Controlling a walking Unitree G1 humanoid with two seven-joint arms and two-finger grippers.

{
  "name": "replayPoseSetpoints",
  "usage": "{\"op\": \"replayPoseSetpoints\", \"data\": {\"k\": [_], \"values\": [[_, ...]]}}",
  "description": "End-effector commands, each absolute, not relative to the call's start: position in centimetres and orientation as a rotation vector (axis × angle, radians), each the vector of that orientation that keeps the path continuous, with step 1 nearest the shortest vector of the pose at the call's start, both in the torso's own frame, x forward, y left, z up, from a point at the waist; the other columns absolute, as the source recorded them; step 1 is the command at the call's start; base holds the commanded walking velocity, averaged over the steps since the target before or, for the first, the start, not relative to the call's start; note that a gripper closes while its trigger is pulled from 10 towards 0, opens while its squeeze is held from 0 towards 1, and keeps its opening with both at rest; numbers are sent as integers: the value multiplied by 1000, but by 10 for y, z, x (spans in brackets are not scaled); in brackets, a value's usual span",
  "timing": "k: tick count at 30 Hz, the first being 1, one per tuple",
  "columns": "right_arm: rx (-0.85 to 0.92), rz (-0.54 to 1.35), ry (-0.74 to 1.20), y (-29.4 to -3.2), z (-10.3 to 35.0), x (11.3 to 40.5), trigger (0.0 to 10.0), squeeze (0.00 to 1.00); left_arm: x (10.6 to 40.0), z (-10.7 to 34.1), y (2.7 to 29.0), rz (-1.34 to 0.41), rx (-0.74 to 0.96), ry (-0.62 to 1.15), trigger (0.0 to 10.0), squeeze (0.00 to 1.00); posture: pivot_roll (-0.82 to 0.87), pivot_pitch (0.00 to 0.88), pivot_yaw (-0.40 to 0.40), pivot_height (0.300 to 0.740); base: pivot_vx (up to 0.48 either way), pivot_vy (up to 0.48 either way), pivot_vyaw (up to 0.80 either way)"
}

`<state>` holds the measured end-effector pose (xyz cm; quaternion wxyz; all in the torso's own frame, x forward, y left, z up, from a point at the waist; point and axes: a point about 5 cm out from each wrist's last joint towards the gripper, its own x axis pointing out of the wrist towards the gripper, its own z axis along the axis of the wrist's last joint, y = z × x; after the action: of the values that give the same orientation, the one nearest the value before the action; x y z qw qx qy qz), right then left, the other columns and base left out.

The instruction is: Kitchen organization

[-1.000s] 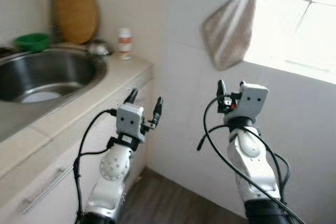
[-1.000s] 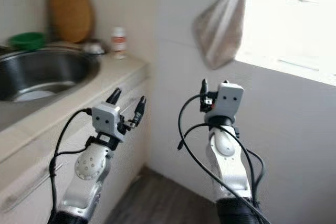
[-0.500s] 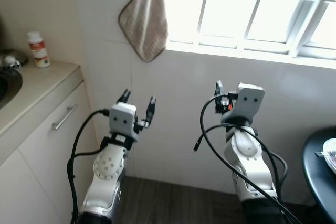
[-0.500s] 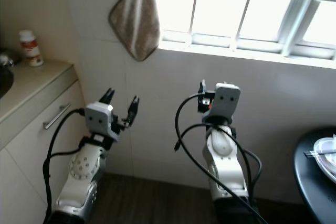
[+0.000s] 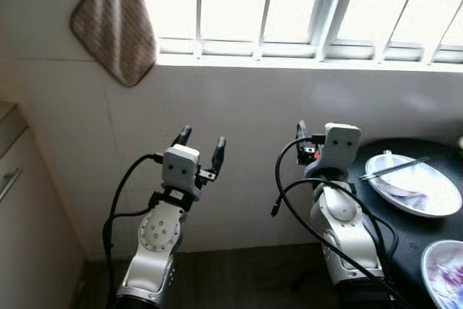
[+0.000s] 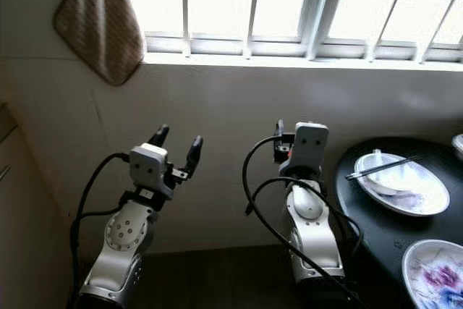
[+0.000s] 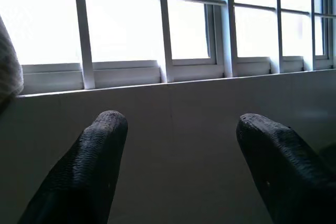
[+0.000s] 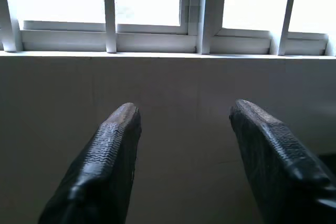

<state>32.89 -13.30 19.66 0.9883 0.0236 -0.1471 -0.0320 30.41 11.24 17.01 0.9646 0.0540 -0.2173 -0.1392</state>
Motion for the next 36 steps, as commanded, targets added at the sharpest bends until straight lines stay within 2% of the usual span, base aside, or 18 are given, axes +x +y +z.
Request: {"op": "replayPoseSetpoints", "data": {"k": [1, 11, 25, 31, 36], "values": [[21, -63, -280, -134, 193, 328, 10000, 0, 305, 170, 113, -284, 118, -430, 10000, 0, 41, 0, -50, 740, 0, -307, -800], [10, -76, -265, -134, 191, 329, 10000, 0, 306, 169, 114, -282, 122, -423, 10000, 0, 45, 0, -48, 740, 0, -424, -800], [2, -98, -265, -134, 192, 331, 10000, 0, 307, 169, 115, -279, 118, -418, 10000, 0, 45, 0, -49, 740, 0, 0, -778], [-20, -98, -259, -134, 191, 332, 10000, 0, 307, 167, 114, -281, 121, -411, 10000, 0, 43, 0, -50, 740, 0, 0, 0], [4, -103, -246, -134, 189, 332, 10000, 0, 307, 166, 113, -281, 119, -407, 10000, 0, 43, 0, -53, 740, 0, -446, -320]]}}
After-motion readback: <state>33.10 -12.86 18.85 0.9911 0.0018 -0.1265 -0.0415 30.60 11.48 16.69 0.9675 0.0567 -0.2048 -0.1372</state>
